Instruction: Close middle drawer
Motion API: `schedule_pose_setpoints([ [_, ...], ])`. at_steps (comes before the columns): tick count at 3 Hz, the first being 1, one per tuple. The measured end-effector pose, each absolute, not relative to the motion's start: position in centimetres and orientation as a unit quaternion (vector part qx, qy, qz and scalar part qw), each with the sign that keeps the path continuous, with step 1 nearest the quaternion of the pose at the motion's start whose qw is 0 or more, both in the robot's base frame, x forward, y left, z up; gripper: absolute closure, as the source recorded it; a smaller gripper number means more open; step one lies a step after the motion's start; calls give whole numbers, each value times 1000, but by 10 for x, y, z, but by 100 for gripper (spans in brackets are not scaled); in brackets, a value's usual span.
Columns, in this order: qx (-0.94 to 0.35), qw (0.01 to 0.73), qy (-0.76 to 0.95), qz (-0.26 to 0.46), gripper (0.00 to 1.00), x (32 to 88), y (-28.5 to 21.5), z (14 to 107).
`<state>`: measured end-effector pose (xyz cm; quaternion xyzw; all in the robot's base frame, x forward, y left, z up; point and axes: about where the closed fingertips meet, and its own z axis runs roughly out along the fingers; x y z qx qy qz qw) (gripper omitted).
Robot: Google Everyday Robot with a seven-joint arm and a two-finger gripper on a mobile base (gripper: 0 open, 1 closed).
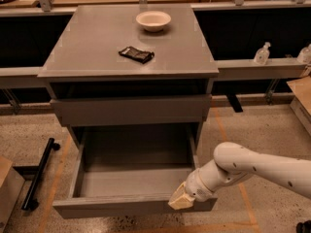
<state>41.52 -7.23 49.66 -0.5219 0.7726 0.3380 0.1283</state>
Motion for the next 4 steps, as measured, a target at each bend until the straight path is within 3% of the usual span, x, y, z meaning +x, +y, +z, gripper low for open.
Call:
schedule_pose_setpoints([
  [1, -493, 117, 783, 360, 100, 412, -76, 446],
  [4, -476, 138, 782, 377, 100, 440, -74, 418],
])
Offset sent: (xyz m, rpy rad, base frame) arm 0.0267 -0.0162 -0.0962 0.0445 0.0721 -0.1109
